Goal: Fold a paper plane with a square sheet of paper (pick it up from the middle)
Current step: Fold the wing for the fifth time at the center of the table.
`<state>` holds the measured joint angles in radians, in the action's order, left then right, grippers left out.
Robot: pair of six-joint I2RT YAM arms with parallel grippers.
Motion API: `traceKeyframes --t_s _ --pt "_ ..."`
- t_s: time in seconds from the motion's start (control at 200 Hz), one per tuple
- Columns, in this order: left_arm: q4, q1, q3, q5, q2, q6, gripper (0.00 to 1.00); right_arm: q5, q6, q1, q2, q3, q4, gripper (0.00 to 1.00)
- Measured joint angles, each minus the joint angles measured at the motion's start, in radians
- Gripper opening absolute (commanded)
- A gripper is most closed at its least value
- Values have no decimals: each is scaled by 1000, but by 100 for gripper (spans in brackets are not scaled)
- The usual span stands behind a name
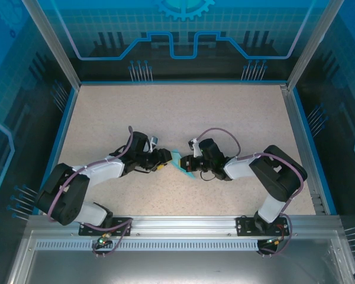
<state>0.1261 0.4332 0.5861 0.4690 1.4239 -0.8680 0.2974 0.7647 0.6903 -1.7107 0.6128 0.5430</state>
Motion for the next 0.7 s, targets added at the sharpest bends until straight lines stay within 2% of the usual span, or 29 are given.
traceKeyframes --t_s 0.7 --pt "58 13 0 5 80 7 43 58 205 -24 -65 -64 120 0"
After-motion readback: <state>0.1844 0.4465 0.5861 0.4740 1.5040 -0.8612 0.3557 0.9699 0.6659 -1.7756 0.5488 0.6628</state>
